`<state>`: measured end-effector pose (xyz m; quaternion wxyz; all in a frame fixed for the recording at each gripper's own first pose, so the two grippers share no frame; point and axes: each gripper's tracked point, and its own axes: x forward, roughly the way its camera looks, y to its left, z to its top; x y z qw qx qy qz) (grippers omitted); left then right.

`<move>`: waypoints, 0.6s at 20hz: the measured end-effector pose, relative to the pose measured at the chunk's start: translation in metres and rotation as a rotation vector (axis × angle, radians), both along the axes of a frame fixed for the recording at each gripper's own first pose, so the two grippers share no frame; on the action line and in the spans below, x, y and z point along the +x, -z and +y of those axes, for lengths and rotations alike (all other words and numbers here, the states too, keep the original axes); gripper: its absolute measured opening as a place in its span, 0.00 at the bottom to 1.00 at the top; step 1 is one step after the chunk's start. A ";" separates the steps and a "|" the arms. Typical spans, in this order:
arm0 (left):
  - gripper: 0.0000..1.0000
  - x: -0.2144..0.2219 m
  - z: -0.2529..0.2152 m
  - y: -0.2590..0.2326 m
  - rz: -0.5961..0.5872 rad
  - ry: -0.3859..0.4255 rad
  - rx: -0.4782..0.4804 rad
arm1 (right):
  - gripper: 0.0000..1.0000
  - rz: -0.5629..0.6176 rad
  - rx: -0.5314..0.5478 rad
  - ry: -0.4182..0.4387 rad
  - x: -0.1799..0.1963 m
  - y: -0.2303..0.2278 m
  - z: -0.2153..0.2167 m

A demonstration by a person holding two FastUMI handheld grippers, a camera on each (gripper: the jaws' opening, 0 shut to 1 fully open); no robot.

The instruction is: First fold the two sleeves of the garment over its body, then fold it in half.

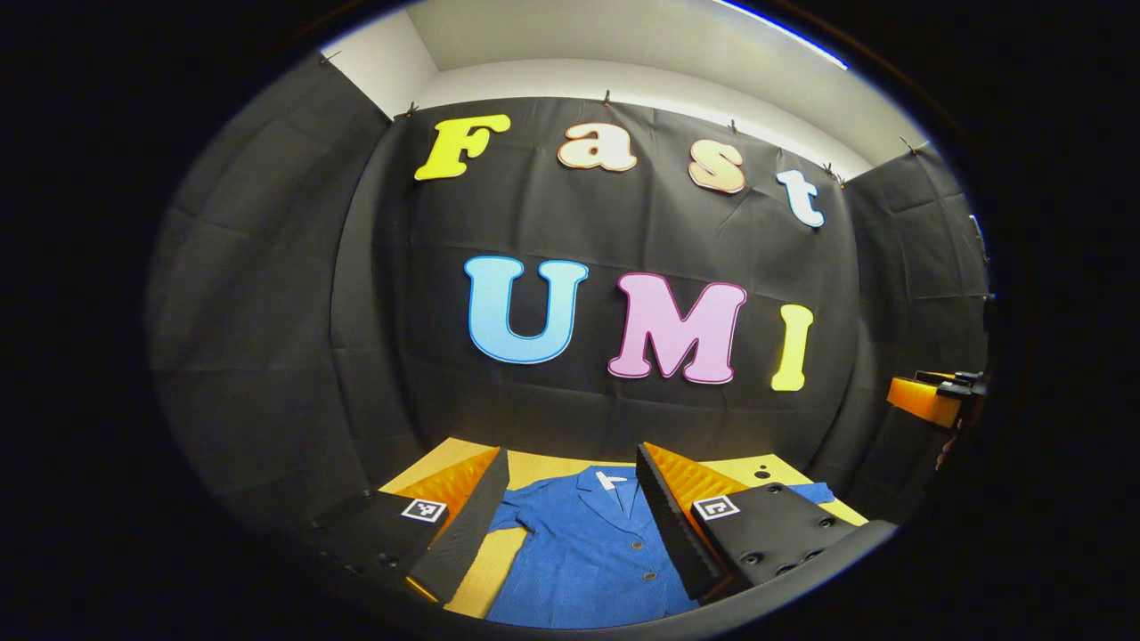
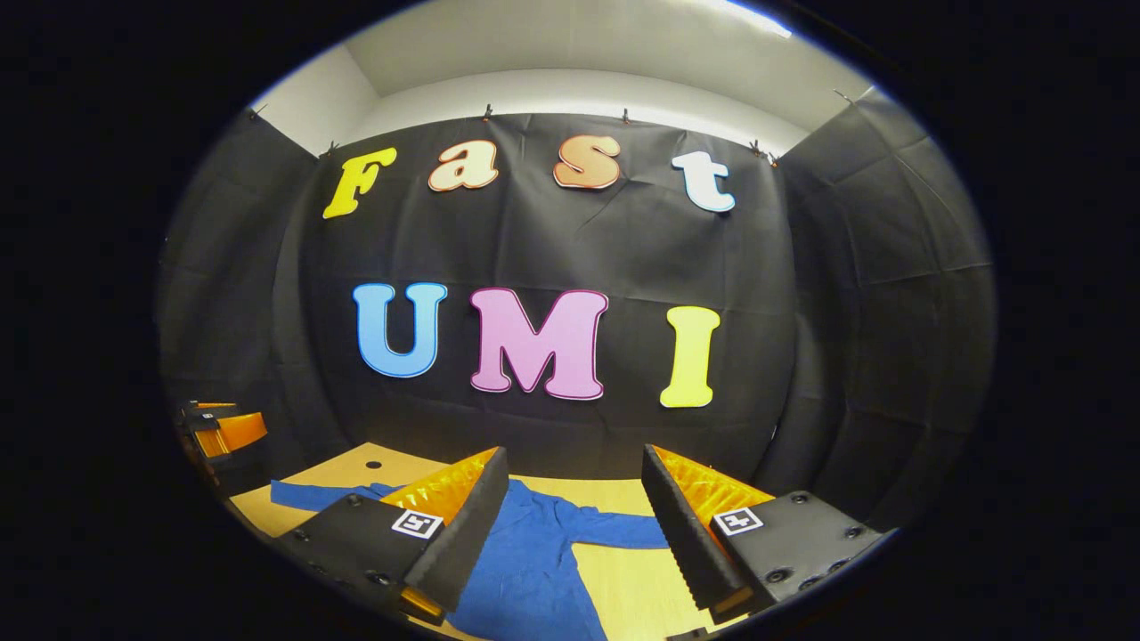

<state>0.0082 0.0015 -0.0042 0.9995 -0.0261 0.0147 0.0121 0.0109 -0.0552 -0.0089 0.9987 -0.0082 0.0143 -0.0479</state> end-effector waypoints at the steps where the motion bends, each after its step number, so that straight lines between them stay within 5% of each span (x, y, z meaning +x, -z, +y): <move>1: 0.83 0.001 0.000 0.000 0.000 0.002 0.001 | 0.95 -0.004 -0.008 -0.009 0.001 -0.001 0.002; 7: 0.83 0.003 -0.003 0.004 -0.005 0.018 0.017 | 0.89 -0.005 -0.086 -0.046 0.013 0.005 -0.004; 12: 0.82 0.019 -0.022 0.015 0.007 0.045 -0.010 | 0.89 0.034 -0.079 0.012 0.027 0.021 -0.048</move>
